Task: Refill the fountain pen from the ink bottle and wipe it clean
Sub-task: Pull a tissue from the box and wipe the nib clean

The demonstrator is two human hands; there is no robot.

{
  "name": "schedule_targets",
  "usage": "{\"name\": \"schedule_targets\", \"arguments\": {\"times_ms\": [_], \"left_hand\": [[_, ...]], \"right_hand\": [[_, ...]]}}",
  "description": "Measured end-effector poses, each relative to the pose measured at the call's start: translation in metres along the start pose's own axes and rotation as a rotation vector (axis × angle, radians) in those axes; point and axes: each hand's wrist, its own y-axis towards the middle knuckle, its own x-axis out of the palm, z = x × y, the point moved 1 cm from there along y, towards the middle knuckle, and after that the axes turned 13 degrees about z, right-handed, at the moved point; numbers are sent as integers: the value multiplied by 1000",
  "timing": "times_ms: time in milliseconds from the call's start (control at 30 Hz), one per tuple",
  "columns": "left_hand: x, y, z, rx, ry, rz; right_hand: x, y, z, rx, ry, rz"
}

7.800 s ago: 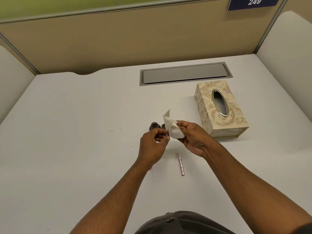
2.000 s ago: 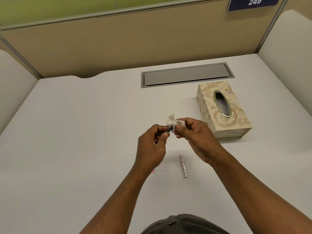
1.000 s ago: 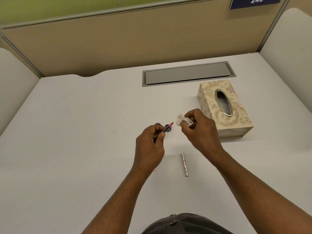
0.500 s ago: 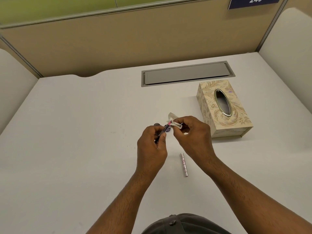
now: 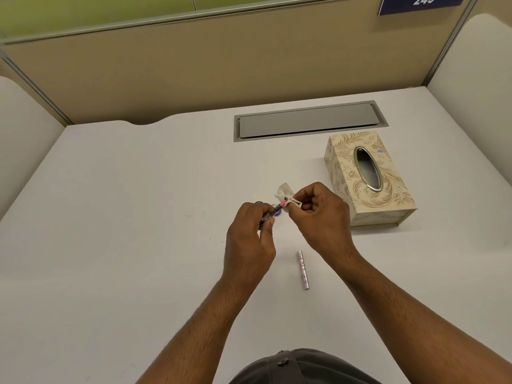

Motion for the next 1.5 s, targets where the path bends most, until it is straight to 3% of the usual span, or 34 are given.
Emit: {"name": "schedule_targets", "arguments": {"times_ms": [133, 300, 433, 600, 867, 1000, 1200, 1333, 1500], "left_hand": [[-3, 3, -2, -28, 0, -16], [-15, 17, -3, -476, -169, -57], [-15, 19, -5, -614, -299, -79], [-12, 14, -5, -647, -287, -97], [-9, 11, -3, -625, -281, -150], [-8, 10, 0, -611, -290, -116], [-11, 12, 1, -661, -304, -83], [-7, 11, 2, -613, -205, -128], [-7, 9, 6, -522, -117, -123]], "right_hand": [[-3, 9, 1, 135, 128, 11], [-6, 19, 7, 280, 337, -65], [-4, 16, 6, 515, 669, -249], [-5, 13, 3, 664, 858, -377], [-4, 16, 7, 725, 771, -270], [-4, 15, 8, 792, 899, -312], [-6, 14, 7, 643, 844, -432], [-5, 11, 7, 409, 621, -447], [-4, 10, 9, 333, 529, -448]]}}
